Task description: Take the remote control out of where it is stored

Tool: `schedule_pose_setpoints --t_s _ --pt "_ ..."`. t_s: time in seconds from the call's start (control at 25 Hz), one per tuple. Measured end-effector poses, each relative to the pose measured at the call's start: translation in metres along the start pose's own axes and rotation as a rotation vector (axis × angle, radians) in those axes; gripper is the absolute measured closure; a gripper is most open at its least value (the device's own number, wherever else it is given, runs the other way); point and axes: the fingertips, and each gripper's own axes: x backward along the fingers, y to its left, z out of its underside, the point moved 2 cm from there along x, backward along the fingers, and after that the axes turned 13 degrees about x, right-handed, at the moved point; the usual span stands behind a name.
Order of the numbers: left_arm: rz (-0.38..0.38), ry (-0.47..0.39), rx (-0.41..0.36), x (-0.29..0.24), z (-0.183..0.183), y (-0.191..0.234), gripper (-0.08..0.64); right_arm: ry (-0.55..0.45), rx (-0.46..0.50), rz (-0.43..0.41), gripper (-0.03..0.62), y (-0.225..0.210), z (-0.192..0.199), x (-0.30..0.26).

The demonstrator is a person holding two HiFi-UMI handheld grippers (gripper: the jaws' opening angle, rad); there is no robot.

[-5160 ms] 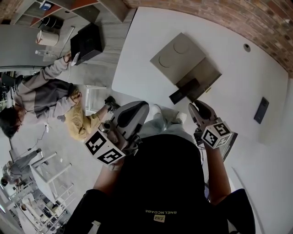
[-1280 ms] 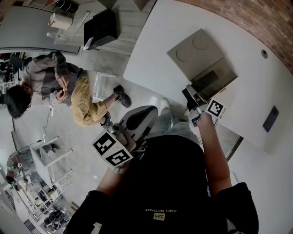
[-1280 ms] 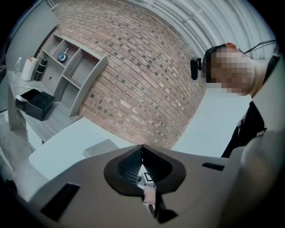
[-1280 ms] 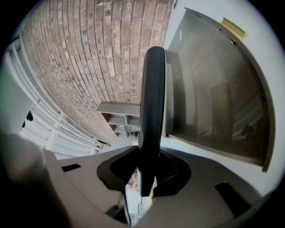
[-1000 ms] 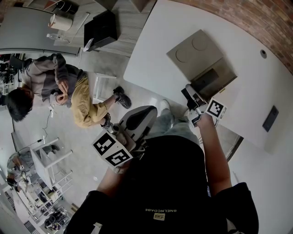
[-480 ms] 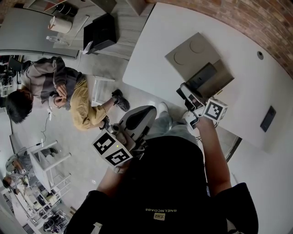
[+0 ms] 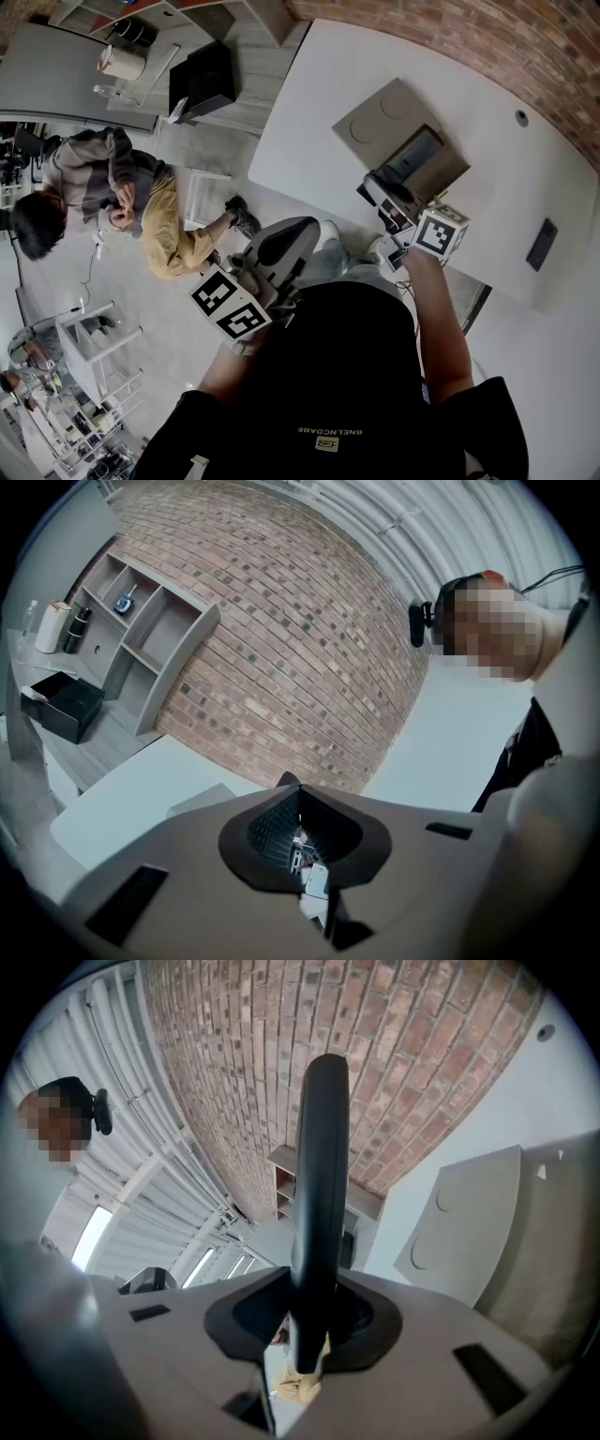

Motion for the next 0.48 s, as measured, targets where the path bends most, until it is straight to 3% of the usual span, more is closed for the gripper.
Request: schedule_pose_setpoints --t_s 0.48 --pt "0.067 0.015 -0.017 -0.015 -0.015 -0.005 0.554 -0.018 0.208 0.014 0.499 0.029 -0.033 0.007"
